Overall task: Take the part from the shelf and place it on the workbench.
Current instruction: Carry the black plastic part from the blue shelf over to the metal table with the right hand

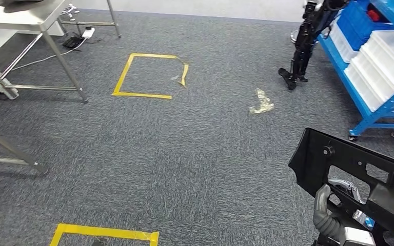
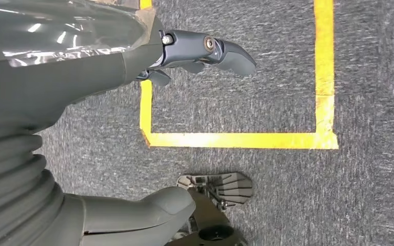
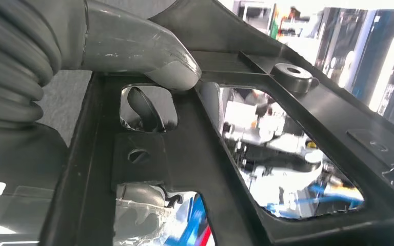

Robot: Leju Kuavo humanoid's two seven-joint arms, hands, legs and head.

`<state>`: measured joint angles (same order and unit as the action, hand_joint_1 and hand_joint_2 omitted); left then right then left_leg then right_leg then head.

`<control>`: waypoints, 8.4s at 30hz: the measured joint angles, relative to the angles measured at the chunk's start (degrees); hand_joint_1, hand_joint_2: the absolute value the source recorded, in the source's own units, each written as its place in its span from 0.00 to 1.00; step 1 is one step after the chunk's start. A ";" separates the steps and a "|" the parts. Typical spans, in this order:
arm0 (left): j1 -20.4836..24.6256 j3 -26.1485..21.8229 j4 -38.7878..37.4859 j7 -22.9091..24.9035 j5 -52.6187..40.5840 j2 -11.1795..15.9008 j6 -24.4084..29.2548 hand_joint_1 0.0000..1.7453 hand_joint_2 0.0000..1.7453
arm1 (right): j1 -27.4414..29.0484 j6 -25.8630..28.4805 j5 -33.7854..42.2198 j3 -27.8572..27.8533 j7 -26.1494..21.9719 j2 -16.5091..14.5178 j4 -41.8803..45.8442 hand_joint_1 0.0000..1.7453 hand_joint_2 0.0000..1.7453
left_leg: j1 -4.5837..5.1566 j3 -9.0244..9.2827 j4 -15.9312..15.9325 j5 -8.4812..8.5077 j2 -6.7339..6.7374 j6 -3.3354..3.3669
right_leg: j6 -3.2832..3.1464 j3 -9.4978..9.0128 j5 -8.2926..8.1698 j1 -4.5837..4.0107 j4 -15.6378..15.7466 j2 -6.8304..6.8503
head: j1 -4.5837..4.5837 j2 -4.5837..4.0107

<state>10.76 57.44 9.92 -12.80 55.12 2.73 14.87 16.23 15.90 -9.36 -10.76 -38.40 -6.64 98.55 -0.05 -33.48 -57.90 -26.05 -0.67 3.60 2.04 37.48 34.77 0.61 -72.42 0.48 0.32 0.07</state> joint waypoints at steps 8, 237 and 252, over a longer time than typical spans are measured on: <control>-1.11 -0.93 -0.18 -1.58 1.41 0.40 -0.22 0.00 1.00 | -3.56 -0.55 -0.14 0.56 0.01 1.10 -2.45 1.00 1.00 | 0.13 -0.62 -0.30 0.44 -4.27 -1.72 | 1.51 -6.73 -6.20 1.01 14.57 -3.20 | -0.10 0.00; -0.68 -2.22 -2.40 -3.04 21.05 1.33 -5.49 0.00 1.00 | -22.82 -0.48 -7.88 20.57 8.26 -0.63 -18.10 1.00 1.00 | 0.57 -1.29 -0.08 0.26 2.24 -1.56 | 0.06 -5.78 -7.76 -0.05 15.63 4.16 | -0.04 -0.01; 0.17 -1.19 -2.43 -2.90 20.76 1.54 -5.35 0.00 1.00 | -20.68 -0.47 -8.37 19.33 8.70 -0.68 -15.45 1.00 1.00 | -0.69 0.09 0.39 -0.15 -0.60 -2.97 | 1.28 -4.72 -7.54 0.91 14.26 -0.57 | 0.03 0.00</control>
<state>10.93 56.25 7.49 -15.70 75.88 4.27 9.51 -4.45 15.43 -17.73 8.56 -29.70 -7.32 83.09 -0.74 -33.39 -57.52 -26.21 -1.27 0.63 3.32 32.75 27.23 1.52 -58.16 -0.09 0.34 0.07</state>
